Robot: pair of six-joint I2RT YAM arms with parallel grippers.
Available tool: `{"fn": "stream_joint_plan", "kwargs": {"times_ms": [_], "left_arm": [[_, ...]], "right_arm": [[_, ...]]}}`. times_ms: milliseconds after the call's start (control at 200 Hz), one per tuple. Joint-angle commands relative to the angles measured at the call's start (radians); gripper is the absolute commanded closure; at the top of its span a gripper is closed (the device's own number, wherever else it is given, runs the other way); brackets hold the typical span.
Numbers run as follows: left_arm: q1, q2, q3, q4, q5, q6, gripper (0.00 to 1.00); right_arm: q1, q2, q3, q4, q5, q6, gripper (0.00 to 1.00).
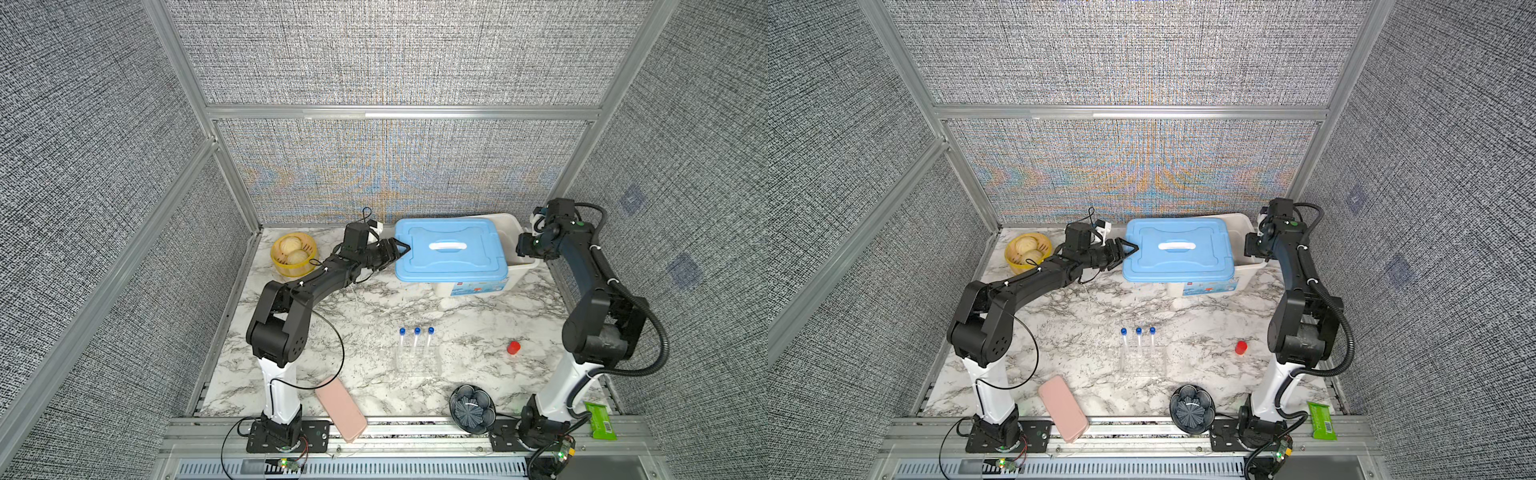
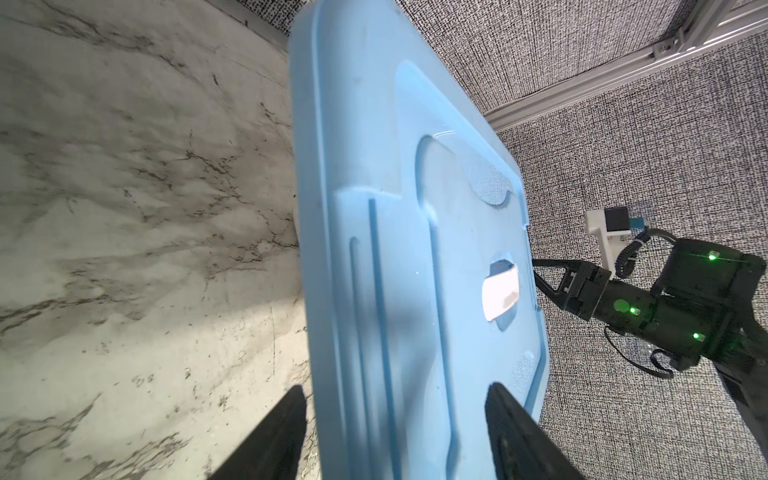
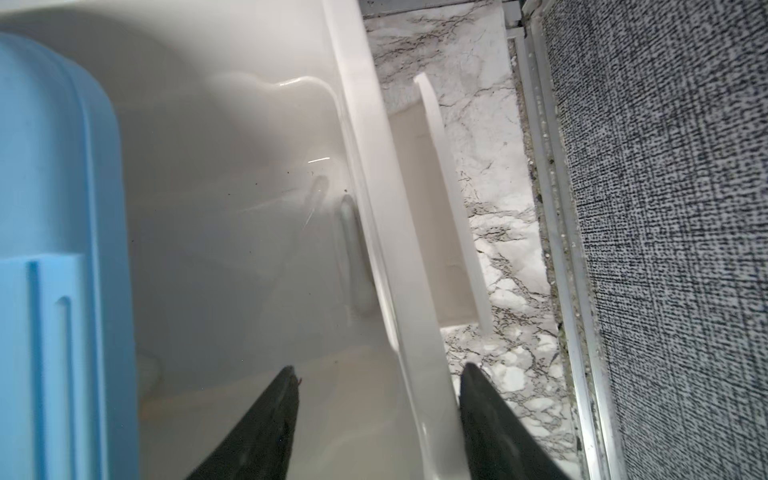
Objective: Organize the chemistry lab equipment
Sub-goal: 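Lower the blue lid onto the white bin with both grippers holding opposite edges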
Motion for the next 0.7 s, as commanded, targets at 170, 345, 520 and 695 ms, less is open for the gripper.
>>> {"fn": "stream_joint_plan", "kwargs": {"times_ms": [170, 345, 520, 695], "left_arm": [[0.000, -0.013, -0.015, 0.014, 0.004, 0.003, 0.32], [0.003, -0.050, -0.024, -0.076, -0.042, 0.060, 0.32], [0.024, -0.097, -0.030, -0.186, -0.082, 0.124, 0.32], [0.070, -0.117, -0.017, -0.310, -0.076, 0.184, 0.32]], "right_arm": [[0.055, -0.015, -0.014, -0.091, -0.251, -0.047, 0.54], [0.128, -0.059, -0.070, -0.075, -0.300, -0.050, 0.54], [0.193, -0.096, -0.094, -0.065, -0.326, -0.040, 0.54], [0.203, -0.108, -0.093, -0.069, -0.327, -0.030, 0.53]]}}
